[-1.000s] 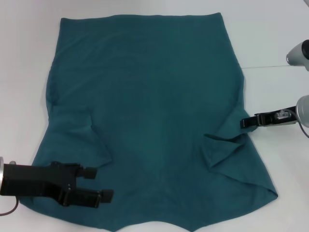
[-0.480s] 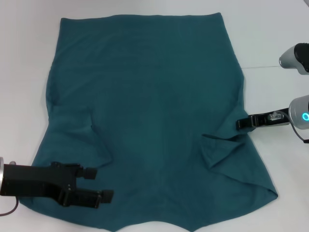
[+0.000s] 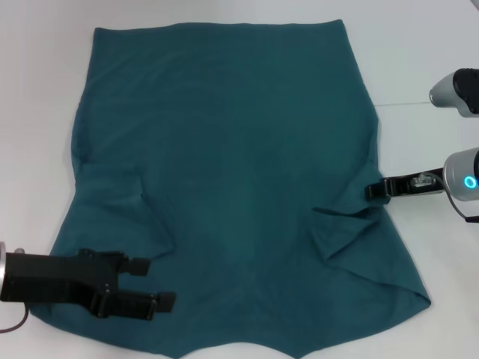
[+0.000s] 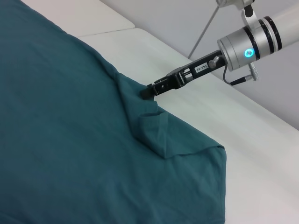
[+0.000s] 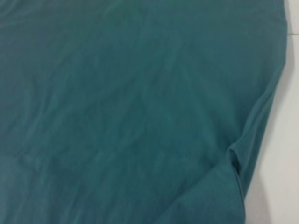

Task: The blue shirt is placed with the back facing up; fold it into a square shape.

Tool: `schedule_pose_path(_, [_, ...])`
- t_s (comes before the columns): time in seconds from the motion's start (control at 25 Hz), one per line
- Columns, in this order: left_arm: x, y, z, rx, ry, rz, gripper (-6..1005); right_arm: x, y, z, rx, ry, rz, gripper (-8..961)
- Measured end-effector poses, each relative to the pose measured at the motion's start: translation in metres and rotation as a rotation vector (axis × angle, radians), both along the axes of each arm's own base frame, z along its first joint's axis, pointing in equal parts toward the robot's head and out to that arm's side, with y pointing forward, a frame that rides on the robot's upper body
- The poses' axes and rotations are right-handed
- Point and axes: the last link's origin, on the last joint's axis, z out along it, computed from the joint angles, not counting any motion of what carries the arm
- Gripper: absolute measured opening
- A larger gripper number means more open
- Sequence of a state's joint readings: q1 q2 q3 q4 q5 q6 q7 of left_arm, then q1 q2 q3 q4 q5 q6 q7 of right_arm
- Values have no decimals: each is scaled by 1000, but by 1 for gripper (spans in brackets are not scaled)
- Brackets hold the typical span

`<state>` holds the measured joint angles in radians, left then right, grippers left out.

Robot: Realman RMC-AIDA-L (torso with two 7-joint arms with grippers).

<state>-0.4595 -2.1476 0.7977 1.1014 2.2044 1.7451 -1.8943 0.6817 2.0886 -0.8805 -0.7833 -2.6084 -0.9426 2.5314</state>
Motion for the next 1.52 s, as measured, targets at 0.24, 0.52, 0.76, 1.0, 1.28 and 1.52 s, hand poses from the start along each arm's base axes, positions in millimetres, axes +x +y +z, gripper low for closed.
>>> schedule_pose_path(0.24, [0,0,0,0,-1,4,937,-4,1,1,6,20,6,350])
schedule_pose_path(0.52, [0,-1,0,-2,-3,5,937,-10,5,5,30,86,16,81])
schedule_pose_path(0.76, [0,-1,0,-3,-4,6,937,-19,9,6,45,127,32,41])
schedule_pose_path(1.0, [0,-1,-1,-4,-2,3,937,-36,17,4,63,184,79,35])
schedule_pose_path(1.28, [-4,-2,-1,-2,-7,16,937,-44,24,2,95,206,88,94])
schedule_pose_path(1.52, [-5,-3,0,10,-13,17,937,-45,26,2,112,217,91,337])
